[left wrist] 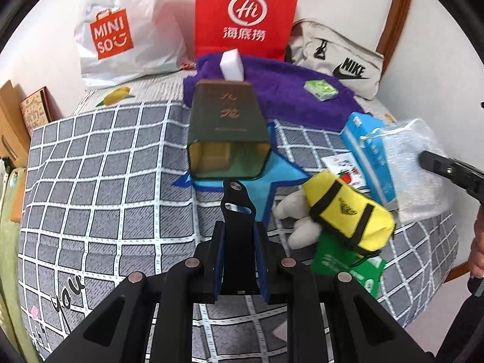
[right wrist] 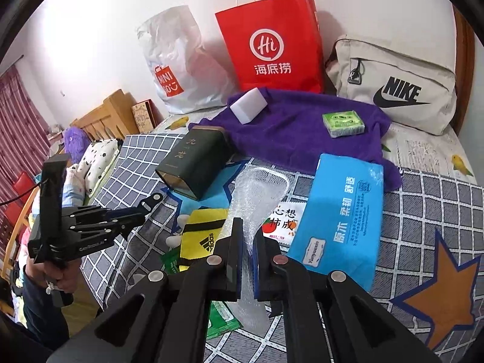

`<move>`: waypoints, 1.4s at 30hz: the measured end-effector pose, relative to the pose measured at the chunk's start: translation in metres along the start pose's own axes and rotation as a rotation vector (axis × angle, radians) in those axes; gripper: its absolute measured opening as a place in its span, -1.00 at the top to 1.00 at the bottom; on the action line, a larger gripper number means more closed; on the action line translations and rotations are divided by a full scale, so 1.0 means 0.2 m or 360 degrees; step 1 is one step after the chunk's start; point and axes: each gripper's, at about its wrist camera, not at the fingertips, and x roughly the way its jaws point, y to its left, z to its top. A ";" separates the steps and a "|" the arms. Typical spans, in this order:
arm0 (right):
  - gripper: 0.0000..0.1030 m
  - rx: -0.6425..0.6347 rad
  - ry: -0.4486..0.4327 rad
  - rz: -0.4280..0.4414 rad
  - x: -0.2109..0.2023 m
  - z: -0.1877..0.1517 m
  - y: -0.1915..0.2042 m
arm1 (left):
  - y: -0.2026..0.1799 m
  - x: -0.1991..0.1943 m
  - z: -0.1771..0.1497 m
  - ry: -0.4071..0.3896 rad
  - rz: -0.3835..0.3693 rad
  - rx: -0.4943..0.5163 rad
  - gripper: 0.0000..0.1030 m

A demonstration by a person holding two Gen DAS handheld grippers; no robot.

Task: Organize soft objects
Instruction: 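Carry the mesh bag and black strap over the purple towel with both tools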

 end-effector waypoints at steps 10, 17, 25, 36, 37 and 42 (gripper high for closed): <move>0.89 0.0017 -0.0033 -0.0026 -0.03 0.10 -0.05 | -0.02 -0.09 0.13 -0.0065 -0.0081 -0.0020 0.65; 0.89 0.0013 -0.0062 -0.0033 -0.02 0.23 -0.09 | -0.02 -0.10 0.30 -0.0117 -0.0059 0.0017 0.65; 0.89 0.0023 -0.0073 -0.0067 0.02 0.39 -0.16 | 0.01 -0.05 0.50 -0.0173 -0.0079 -0.0012 0.65; 0.89 0.0126 -0.0043 -0.0148 0.20 0.58 -0.36 | 0.04 0.09 0.75 -0.0183 -0.0095 0.0016 0.65; 0.89 0.0136 -0.0042 -0.0152 0.22 0.60 -0.38 | 0.04 0.10 0.77 -0.0182 -0.0094 0.0020 0.65; 0.88 0.0157 -0.0028 -0.0180 0.33 0.67 -0.44 | 0.06 0.18 0.88 -0.0169 -0.0094 0.0032 0.65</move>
